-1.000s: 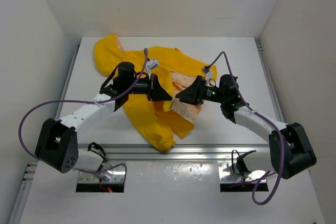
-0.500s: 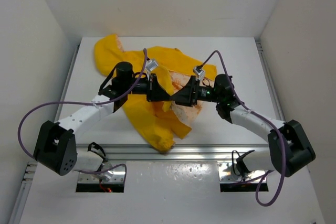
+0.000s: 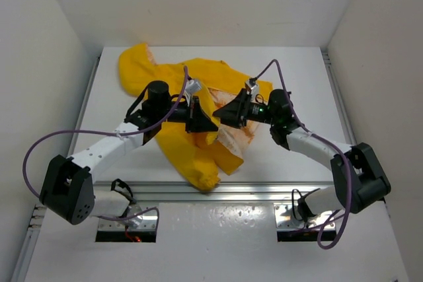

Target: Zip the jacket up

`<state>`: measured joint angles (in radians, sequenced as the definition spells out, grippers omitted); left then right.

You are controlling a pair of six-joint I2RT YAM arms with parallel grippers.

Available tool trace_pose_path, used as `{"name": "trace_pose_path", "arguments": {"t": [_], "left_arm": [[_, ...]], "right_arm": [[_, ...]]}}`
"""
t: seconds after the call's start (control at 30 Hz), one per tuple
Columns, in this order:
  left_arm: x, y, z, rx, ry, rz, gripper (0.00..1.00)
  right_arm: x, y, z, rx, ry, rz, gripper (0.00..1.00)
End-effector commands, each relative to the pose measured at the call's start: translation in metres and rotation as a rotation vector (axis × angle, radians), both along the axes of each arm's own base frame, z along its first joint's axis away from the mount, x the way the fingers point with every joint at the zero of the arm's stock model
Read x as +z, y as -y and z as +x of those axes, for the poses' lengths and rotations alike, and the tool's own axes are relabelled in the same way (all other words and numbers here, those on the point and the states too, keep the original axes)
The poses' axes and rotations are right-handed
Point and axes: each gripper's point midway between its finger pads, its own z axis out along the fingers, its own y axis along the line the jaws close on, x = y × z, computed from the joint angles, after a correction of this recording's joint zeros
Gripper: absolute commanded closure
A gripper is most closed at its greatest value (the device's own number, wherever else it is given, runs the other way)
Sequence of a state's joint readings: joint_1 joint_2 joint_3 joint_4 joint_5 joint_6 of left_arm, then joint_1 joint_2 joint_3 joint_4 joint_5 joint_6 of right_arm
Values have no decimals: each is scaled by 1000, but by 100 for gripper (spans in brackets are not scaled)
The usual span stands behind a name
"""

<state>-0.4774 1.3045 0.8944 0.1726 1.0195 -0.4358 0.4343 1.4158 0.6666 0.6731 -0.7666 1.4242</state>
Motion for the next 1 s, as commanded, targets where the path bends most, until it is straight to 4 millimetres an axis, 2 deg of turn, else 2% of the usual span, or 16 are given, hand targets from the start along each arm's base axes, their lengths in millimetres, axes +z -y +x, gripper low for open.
{"name": "trace_pose_path", "arguments": {"t": [0.0, 0.1, 0.17, 0.2, 0.33, 0.4, 0.43, 0.53, 0.6, 0.73, 0.77, 0.8, 0.87, 0.97], "left_arm": [[12, 4, -10, -53, 89, -32, 100], [16, 6, -5, -44, 99, -34, 100], [16, 6, -5, -44, 99, -34, 100], [13, 6, -2, -35, 91, -28, 100], [20, -1, 11, 12, 95, -34, 100], [23, -4, 16, 28, 97, -42, 100], [24, -6, 16, 25, 85, -45, 100], [21, -6, 15, 25, 85, -45, 100], [22, -6, 14, 16, 85, -47, 100], [23, -7, 12, 16, 74, -47, 97], [22, -10, 14, 26, 65, -42, 94], [22, -10, 14, 26, 65, -42, 86], [18, -10, 10, 15, 40, -33, 77], [16, -11, 7, 6, 21, -26, 72]], "right_arm": [[40, -13, 2, 26, 99, 72, 44], [43, -24, -11, 93, 110, 79, 44], [42, -26, -15, 116, 102, 83, 48], [39, -27, -19, 134, 95, 84, 55], [34, -25, -21, 136, 90, 76, 72], [31, -22, -20, 130, 86, 70, 78], [30, -20, -19, 119, 91, 68, 83], [29, -18, -15, 104, 85, 57, 90], [29, -14, -8, 84, 87, 51, 99], [32, -8, 5, 51, 95, 45, 100], [34, -7, 7, 43, 95, 46, 100], [36, -8, 9, 43, 95, 47, 100], [35, -5, 16, 23, 80, 46, 100], [42, -4, 21, 15, 75, 59, 100]]}}
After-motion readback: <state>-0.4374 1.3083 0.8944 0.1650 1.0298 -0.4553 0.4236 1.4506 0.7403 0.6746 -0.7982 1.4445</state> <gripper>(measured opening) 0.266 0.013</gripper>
